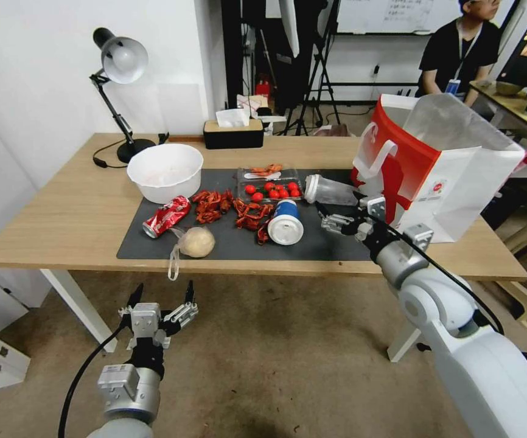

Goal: Pick up the trash from the table and place it into the takeout bag.

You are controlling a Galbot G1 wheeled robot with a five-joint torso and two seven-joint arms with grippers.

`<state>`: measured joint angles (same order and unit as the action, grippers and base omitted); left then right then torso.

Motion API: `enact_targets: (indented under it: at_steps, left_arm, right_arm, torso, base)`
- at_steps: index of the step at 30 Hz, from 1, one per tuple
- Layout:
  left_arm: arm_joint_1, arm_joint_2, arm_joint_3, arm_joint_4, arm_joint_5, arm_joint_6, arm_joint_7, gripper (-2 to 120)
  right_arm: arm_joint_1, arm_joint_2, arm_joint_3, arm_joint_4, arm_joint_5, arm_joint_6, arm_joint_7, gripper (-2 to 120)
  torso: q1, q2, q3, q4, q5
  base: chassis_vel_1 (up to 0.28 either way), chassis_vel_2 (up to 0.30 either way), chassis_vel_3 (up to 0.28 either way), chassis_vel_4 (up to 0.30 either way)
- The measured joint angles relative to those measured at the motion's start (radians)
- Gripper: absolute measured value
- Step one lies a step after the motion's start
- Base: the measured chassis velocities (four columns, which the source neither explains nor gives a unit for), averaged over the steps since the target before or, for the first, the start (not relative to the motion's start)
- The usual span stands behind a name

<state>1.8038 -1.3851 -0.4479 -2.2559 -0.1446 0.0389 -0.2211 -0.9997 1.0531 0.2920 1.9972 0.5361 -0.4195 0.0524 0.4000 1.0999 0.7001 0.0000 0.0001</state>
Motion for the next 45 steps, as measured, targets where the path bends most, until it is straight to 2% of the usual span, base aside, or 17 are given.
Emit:
enact_targets:
  at_steps: [11, 16, 37, 45]
  left_arm:
    - [0.007, -0.009, -0.008, -0.001, 0.006, -0.003, 0.000, 100]
    - [0.008, -0.013, -0.009, 0.004, 0.006, -0.005, -0.001, 100]
    - [0.003, -0.013, -0.008, 0.020, 0.006, -0.007, -0.001, 100]
    - [-0.004, -0.012, -0.009, 0.031, 0.004, -0.010, -0.001, 100]
  right_arm:
    - [0.212, 0.021, -0.135, -0.085, 0.023, -0.146, 0.159, 100]
    - [0.318, 0.045, -0.199, -0.148, 0.046, -0.220, 0.268, 100]
    - [0.434, 0.092, -0.284, -0.270, 0.081, -0.295, 0.375, 100]
    - [0.539, 0.139, -0.393, -0.380, 0.083, -0.316, 0.477, 100]
  torso:
    - [0.000, 0.000, 0.000, -0.0001, -0.0001]
    - [0.000, 0.000, 0.000, 0.0000, -0.0003]
    - [0.000, 0.000, 0.000, 0.0001, -0.0002]
    - [0.000, 0.000, 0.000, 0.0001, -0.0002]
  base:
    - [0.000, 0.000, 0.000, 0.000]
    - [0.000, 0.000, 0.000, 0.000]
    - [0.000, 0.000, 0.000, 0.000]
    - [0.000, 0.000, 0.000, 0.000]
